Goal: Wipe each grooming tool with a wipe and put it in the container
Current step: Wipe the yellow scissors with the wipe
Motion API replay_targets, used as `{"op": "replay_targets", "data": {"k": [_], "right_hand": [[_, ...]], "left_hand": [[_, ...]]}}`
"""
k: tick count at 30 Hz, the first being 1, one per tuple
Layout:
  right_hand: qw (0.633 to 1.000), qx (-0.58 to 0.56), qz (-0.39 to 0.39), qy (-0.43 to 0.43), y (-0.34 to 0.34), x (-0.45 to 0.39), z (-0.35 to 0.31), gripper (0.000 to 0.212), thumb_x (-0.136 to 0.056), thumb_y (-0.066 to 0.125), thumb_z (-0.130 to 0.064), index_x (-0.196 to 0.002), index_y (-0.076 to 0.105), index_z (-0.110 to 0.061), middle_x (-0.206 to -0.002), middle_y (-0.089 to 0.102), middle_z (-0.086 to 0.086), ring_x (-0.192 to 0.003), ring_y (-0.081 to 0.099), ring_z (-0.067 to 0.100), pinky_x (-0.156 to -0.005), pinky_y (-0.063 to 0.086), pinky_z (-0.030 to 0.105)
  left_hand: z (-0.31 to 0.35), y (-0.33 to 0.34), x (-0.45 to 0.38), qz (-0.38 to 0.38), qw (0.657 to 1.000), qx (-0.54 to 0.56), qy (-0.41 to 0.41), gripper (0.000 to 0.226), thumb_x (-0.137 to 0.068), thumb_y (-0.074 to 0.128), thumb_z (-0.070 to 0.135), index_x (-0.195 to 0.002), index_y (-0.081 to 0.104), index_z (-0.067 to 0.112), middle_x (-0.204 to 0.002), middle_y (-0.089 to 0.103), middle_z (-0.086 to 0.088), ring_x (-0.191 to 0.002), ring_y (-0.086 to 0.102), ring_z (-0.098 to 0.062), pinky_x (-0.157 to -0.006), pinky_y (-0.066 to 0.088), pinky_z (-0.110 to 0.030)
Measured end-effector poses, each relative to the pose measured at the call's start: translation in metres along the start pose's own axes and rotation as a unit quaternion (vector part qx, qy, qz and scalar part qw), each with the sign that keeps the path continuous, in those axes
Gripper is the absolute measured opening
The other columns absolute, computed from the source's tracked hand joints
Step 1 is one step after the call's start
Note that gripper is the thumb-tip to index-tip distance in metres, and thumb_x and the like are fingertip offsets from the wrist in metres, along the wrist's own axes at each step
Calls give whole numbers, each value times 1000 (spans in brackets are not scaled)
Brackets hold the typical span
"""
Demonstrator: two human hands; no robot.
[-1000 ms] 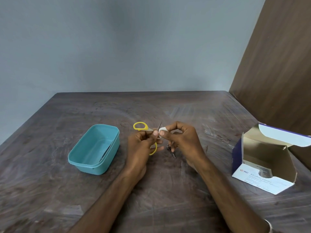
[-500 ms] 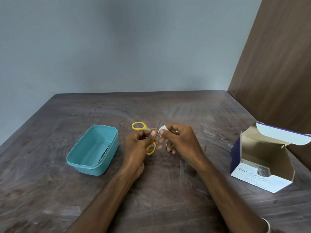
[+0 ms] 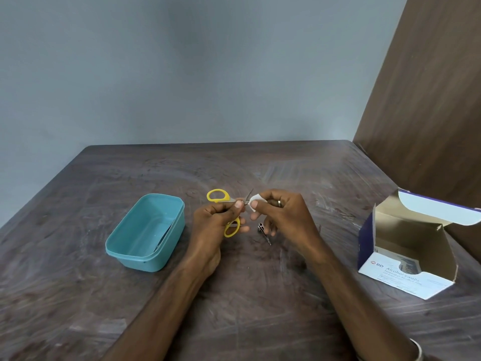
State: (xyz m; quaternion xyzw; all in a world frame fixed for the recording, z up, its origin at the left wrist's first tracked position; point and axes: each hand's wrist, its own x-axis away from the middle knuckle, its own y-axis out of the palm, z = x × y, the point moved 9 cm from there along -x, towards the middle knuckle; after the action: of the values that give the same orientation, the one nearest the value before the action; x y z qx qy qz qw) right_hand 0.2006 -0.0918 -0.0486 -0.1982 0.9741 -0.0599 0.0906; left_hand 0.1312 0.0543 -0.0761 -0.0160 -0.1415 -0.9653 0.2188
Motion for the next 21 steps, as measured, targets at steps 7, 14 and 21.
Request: {"op": "replay_targets", "data": {"k": [7,14,21], "right_hand": [[994,-33,88,-60,-26,-1,-14,11,-86,75,-12,-84,75,-23,-76,72,1,-57,57,15,-48,46,29],[997,18,9,-73,-5,-1,-13,8,-79,81,-14,-86,81,-18,-81,75,13,-68,57,15,-64,42,30],[999,24,-6,-42,-4,0,-11,11,-75,85,-10,-74,75,-15,-74,67,22,-65,52,19,-63,41,30]], "left_hand": [[3,-2,-3,-9,999,-26,18,13,-89,68,7,-88,75,-3,-106,76,0,-58,59,-15,-46,44,-23],[11,8,3,-49,990,-112,66,23,-86,71,6,-109,74,8,-76,75,-6,-49,53,-12,-43,39,-23],[12,22,6,-107,978,-157,88,36,-85,70,-2,-119,70,8,-62,69,3,-45,54,-11,-41,43,-23]]}}
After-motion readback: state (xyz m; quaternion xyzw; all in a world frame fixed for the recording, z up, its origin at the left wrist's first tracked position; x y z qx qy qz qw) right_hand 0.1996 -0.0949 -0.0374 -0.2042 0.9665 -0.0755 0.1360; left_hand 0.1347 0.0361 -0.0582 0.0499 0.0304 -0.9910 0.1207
